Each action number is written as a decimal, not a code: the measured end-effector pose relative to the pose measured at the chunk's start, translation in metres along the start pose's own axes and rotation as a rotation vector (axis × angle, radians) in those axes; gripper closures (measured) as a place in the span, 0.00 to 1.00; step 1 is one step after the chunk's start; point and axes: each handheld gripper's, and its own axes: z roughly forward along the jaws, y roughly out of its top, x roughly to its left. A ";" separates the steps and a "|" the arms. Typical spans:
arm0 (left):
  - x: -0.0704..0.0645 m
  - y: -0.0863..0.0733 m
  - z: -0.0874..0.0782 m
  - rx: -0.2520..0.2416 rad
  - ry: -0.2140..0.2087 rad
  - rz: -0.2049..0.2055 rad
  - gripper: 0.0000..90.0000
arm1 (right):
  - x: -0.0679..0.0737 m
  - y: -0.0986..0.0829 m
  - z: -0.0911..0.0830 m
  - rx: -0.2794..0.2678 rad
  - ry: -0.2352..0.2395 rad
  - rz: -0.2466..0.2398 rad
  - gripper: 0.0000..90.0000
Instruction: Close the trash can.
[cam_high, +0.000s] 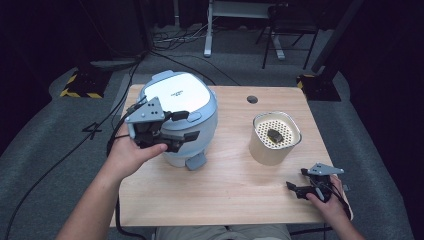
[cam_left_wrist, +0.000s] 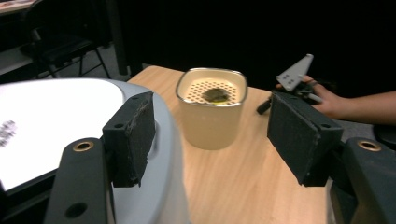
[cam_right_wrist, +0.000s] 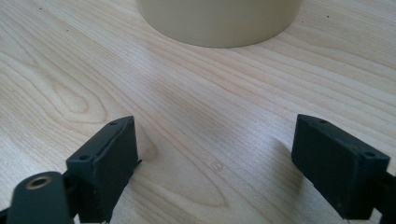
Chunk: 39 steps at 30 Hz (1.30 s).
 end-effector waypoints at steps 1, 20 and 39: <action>-0.003 -0.002 -0.002 0.002 0.001 0.005 0.37 | 0.000 0.000 0.000 0.000 0.000 0.000 0.17; -0.041 -0.086 -0.002 0.066 -0.006 0.000 0.34 | 0.000 0.000 0.000 0.000 0.000 0.000 0.16; -0.026 -0.183 0.036 0.141 0.099 -0.155 0.33 | 0.000 0.000 0.000 0.000 0.000 0.000 0.17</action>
